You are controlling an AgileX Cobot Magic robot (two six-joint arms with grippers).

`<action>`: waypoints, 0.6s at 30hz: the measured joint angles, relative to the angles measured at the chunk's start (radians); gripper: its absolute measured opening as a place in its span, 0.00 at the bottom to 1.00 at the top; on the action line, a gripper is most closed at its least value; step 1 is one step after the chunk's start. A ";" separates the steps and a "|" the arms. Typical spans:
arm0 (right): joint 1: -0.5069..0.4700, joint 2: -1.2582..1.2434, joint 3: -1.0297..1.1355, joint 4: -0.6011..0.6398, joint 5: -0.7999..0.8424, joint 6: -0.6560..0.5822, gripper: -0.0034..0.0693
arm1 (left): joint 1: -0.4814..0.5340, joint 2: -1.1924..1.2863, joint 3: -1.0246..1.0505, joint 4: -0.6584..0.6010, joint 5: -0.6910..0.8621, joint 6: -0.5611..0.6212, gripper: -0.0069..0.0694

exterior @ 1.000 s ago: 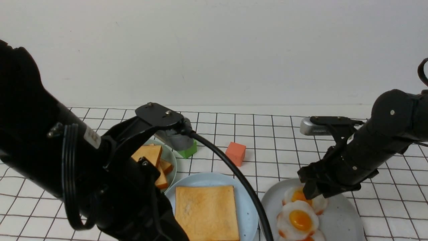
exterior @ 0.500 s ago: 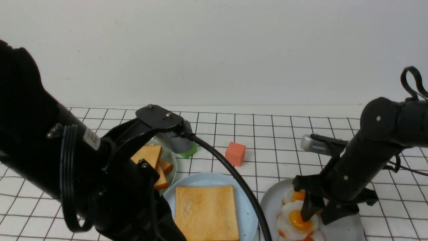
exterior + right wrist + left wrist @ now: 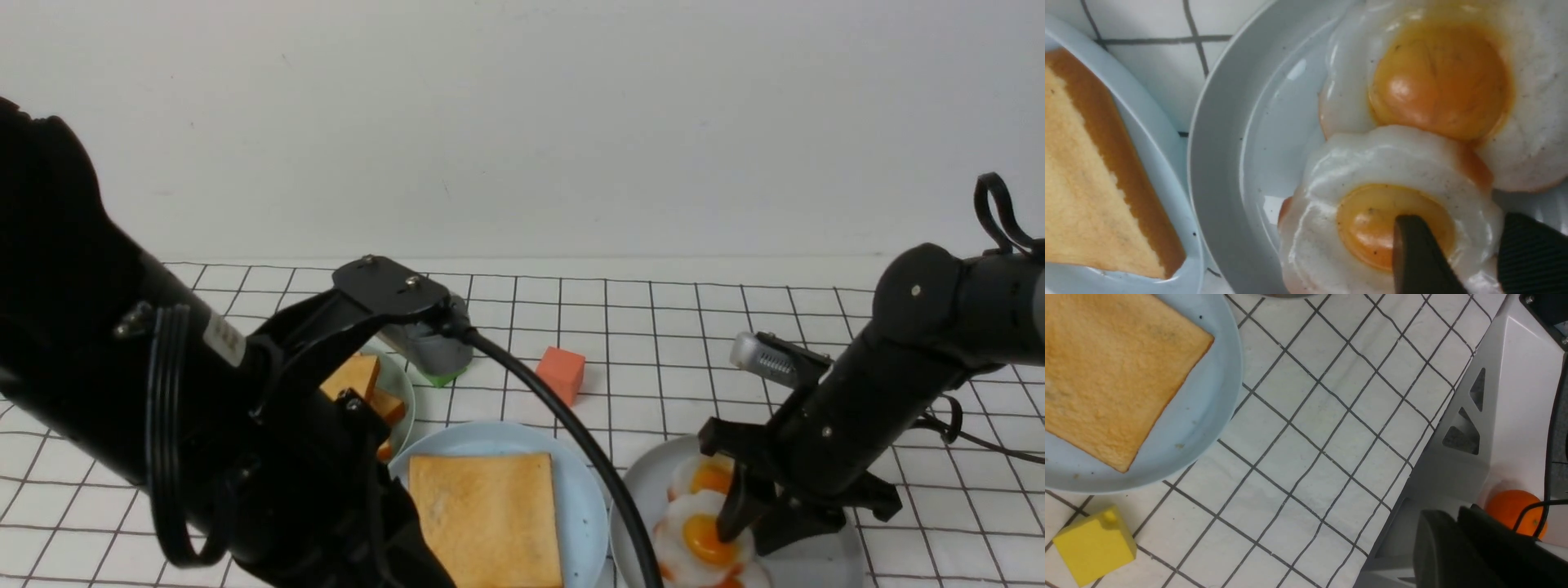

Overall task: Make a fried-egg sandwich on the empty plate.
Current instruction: Use the right arm to grab a fried egg

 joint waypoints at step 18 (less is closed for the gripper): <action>-0.078 -0.115 0.006 -0.085 -0.010 -0.002 0.04 | 0.000 0.000 0.000 0.000 0.016 0.002 0.20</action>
